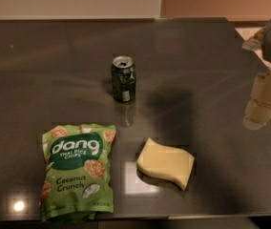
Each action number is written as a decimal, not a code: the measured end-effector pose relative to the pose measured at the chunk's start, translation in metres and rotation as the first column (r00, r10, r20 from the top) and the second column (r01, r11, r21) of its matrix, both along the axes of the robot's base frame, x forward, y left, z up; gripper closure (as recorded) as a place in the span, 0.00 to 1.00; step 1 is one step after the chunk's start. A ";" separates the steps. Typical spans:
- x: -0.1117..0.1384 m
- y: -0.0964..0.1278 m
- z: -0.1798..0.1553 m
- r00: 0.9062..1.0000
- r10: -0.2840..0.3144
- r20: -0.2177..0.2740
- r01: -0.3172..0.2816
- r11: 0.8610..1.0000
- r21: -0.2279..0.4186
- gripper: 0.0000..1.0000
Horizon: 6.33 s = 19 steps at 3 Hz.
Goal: Pick green can
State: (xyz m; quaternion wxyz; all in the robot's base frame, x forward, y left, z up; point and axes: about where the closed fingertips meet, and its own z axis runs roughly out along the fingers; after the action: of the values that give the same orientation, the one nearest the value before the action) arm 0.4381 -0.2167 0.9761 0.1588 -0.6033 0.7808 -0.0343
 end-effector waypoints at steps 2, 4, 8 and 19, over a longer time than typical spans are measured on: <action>0.000 0.000 0.000 1.000 0.000 0.000 -0.001 1.000 0.001 0.00; 0.022 0.023 0.002 0.999 0.028 0.026 -0.030 0.995 0.095 0.00; 0.075 0.080 -0.011 0.996 0.044 0.072 -0.064 0.951 0.303 0.00; 0.175 0.219 -0.077 0.999 0.037 -0.029 -0.016 0.843 0.538 0.41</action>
Offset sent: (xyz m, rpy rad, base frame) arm 0.0164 0.0205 0.0010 0.0854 -0.0092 0.0489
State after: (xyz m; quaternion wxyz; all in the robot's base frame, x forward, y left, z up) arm 0.6130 0.0022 0.8987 0.3071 -0.5459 0.7536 0.1996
